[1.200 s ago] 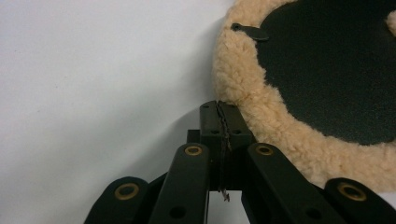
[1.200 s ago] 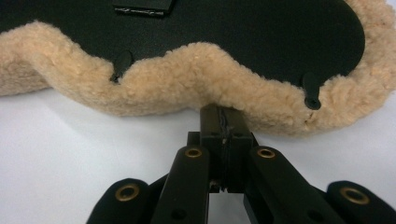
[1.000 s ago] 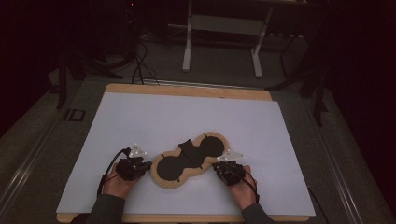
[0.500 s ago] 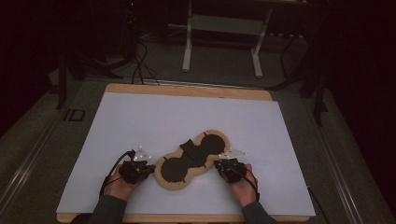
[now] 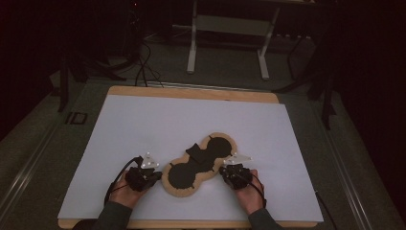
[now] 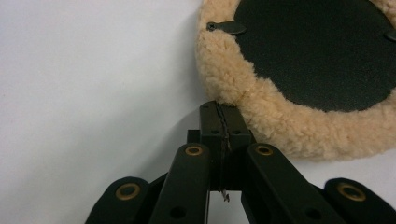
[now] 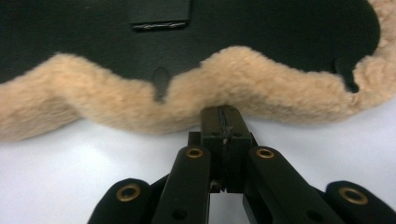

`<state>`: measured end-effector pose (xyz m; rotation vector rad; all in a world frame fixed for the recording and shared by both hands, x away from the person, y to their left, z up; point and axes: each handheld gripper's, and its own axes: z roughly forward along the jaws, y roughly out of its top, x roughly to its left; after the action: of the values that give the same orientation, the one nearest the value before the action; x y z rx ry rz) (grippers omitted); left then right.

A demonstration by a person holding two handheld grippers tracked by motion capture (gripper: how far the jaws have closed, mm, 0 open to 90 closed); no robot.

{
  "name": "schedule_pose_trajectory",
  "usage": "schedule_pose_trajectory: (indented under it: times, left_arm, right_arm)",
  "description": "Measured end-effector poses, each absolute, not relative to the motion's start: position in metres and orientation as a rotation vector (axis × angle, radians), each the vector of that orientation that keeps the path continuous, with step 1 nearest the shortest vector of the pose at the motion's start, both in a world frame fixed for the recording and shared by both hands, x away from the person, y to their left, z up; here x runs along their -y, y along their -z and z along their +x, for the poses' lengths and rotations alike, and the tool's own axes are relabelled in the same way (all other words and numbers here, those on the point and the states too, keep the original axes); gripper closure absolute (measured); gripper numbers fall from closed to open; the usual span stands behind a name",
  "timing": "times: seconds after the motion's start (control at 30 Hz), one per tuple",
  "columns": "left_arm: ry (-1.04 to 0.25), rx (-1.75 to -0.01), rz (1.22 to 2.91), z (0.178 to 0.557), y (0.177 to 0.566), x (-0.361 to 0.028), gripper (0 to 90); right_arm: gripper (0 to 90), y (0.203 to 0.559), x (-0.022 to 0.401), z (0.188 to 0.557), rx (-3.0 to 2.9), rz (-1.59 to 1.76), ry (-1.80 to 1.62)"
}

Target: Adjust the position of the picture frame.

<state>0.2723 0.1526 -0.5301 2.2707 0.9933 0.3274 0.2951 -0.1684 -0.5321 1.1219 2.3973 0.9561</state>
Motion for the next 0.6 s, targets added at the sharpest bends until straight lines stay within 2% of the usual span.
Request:
schedule_pose_trajectory:
  times: [0.27,0.6]
  left_arm:
    - [-0.335,-0.988,2.277,0.27,0.53,-0.149,90.0]
    - [-0.315,-0.93,2.302,0.265,0.529,-0.137,90.0]
  right_arm:
    - [89.6,0.531,0.16,0.282,-2.48,1.046,-0.923]
    - [89.6,0.53,0.168,0.285,-2.465,1.088,-0.909]
